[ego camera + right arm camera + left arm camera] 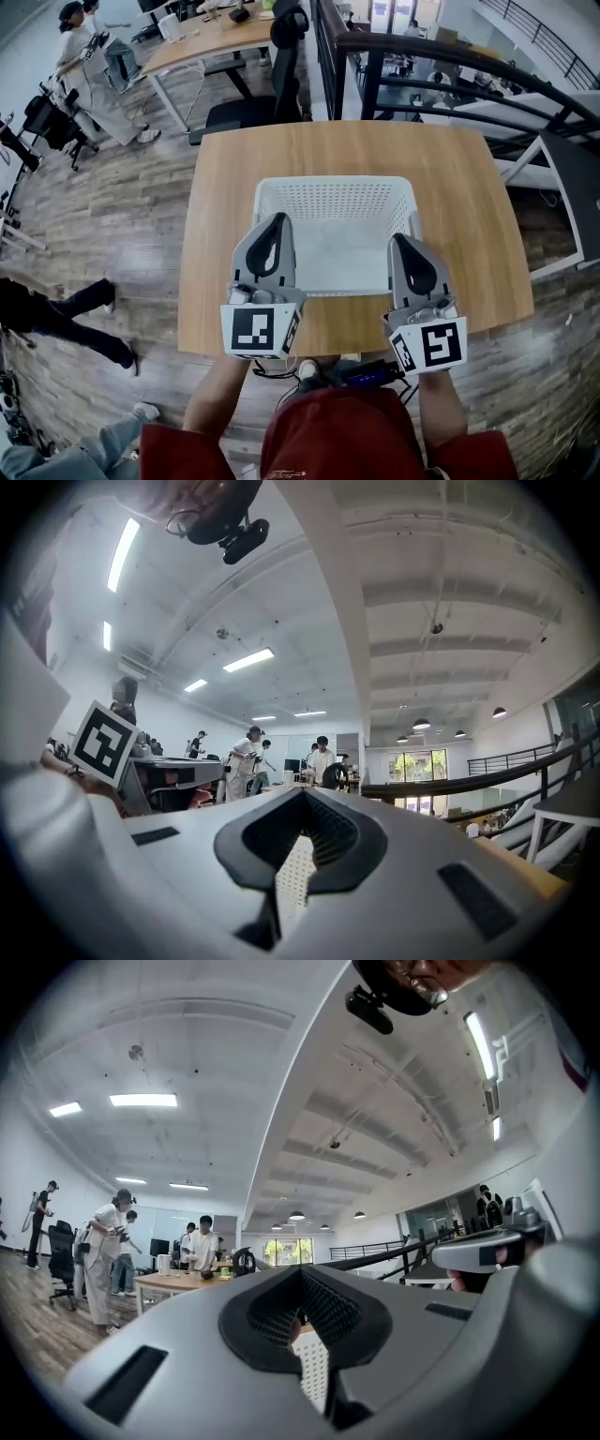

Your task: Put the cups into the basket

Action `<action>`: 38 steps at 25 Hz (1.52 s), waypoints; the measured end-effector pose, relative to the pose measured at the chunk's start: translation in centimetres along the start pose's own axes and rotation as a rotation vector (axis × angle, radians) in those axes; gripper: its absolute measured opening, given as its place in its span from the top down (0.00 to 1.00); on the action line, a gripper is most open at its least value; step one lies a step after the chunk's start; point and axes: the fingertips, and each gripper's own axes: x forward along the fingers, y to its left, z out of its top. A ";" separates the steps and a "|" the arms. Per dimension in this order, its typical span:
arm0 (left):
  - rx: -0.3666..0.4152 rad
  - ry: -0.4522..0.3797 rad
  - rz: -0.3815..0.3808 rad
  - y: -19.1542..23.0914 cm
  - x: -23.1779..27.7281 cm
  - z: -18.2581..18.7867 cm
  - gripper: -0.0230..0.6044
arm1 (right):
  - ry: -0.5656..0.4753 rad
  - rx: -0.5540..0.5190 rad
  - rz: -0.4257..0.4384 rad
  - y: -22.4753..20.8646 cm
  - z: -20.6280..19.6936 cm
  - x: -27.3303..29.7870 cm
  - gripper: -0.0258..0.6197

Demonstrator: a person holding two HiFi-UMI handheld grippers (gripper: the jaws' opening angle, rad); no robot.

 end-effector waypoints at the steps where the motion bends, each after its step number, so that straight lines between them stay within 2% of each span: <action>1: 0.002 -0.001 0.016 0.4 -0.6 0.1 0.95 | 0.000 0.002 0.002 0.0 0.0 0.0 0.94; 9: 0.034 0.026 0.072 0.7 -3.8 0.0 0.95 | 0.000 -0.001 0.013 0.4 0.1 -0.1 0.94; 17: 0.008 0.056 0.141 0.6 -7.2 -0.5 0.95 | -0.012 0.002 0.011 0.4 0.0 -0.6 0.94; 21: 0.038 0.061 0.166 0.2 -8.7 -0.1 0.95 | -0.019 0.003 0.004 0.2 -0.2 -1.1 0.94; 24: 0.038 0.082 0.165 -0.4 -9.4 -0.5 0.95 | -0.018 0.008 0.004 0.1 -0.5 -1.3 0.94; 30: 0.010 0.044 0.141 -1.1 -9.9 -1.0 0.95 | -0.023 -0.033 0.001 0.7 -0.6 -1.7 0.94; 38: -0.029 0.056 0.137 -1.2 -9.7 -2.5 0.95 | -0.059 -0.039 -0.028 0.8 -0.7 -2.3 0.94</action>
